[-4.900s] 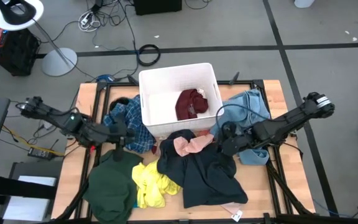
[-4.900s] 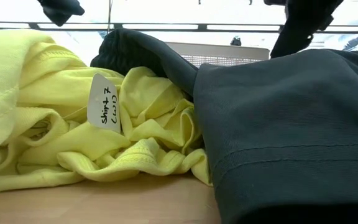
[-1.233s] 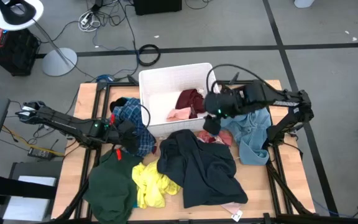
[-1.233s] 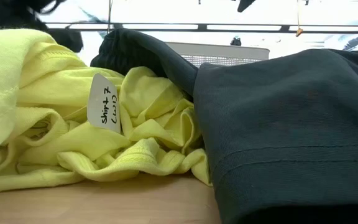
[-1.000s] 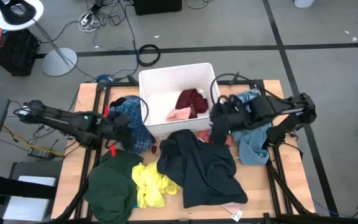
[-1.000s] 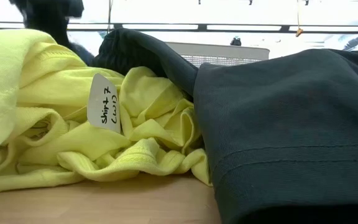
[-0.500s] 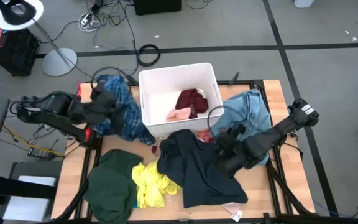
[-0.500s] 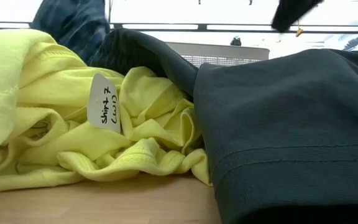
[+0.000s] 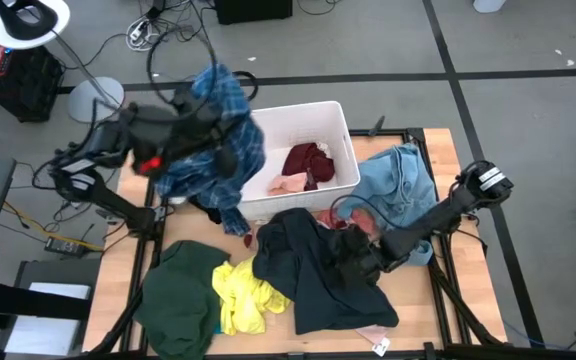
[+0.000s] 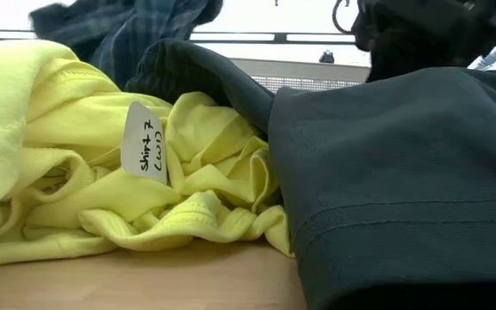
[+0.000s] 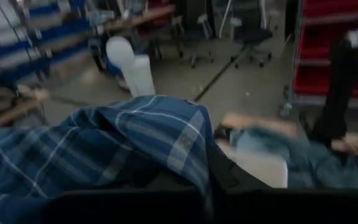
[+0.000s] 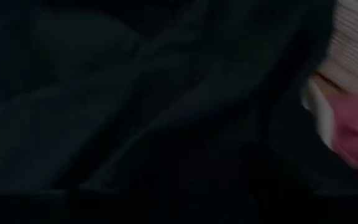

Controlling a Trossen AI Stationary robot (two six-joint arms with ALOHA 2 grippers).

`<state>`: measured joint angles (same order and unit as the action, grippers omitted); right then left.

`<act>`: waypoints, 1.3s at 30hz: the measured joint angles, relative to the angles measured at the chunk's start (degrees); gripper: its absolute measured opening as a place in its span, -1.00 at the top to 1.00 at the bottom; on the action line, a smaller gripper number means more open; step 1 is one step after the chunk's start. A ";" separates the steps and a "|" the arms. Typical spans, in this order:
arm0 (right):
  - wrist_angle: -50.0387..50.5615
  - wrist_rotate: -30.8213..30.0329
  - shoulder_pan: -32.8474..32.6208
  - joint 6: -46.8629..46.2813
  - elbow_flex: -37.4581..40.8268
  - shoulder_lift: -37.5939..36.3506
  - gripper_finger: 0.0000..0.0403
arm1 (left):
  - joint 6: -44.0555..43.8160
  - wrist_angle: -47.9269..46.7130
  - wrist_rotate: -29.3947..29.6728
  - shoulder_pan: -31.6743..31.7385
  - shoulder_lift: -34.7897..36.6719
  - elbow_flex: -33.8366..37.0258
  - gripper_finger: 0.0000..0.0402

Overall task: Sort clothes
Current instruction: Put the blue checkered shirt into the white bin

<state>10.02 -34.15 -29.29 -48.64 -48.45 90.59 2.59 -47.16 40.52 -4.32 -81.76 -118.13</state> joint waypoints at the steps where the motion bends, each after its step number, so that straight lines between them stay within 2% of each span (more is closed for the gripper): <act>1: -3.53 0.07 0.42 1.44 1.02 0.00 -0.13 | 1.99 2.39 -1.31 1.04 -1.84 -1.83 1.00; 3: -9.20 0.58 1.01 4.26 2.35 0.00 -0.13 | 5.15 6.02 -3.87 3.10 -5.40 -5.41 1.00; 6: -10.87 1.95 1.39 5.73 2.73 0.00 -0.13 | 5.98 6.04 -6.34 6.71 -10.80 -10.45 1.00; 9: -10.26 3.09 1.37 6.13 2.74 0.00 -0.13 | 2.54 0.59 -10.99 10.35 -15.07 -13.19 1.00; 15: -10.23 3.84 1.35 6.70 2.74 0.00 -0.13 | -6.91 -14.23 -25.42 15.07 -20.86 -13.33 0.94; 17: -10.21 3.87 1.35 6.73 2.74 0.00 -0.13 | -7.97 -19.72 -27.52 15.81 -22.43 -13.33 0.89; 22: -10.21 4.09 1.35 6.89 2.74 0.00 -0.13 | -11.18 -28.42 -29.23 16.71 -25.29 -13.33 0.69; 28: -10.21 4.76 1.37 6.88 2.74 0.00 -0.13 | -11.54 -29.05 -29.28 17.10 -25.60 -13.43 0.39; 34: -9.94 5.40 1.37 6.86 2.74 0.00 -0.13 | -10.58 -33.52 -28.99 15.05 -21.61 -13.30 0.30; 36: -9.74 5.42 1.37 6.86 2.74 0.00 -0.13 | -10.79 -34.54 -27.71 12.81 -19.13 -13.35 0.30; 39: -8.98 5.50 1.35 6.45 2.74 -0.02 -0.13 | -12.63 -35.96 -21.32 7.76 -14.96 -12.55 0.30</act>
<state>1.04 -28.65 -27.94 -42.19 -45.71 90.56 -10.04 -83.12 19.20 3.44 -96.72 -130.68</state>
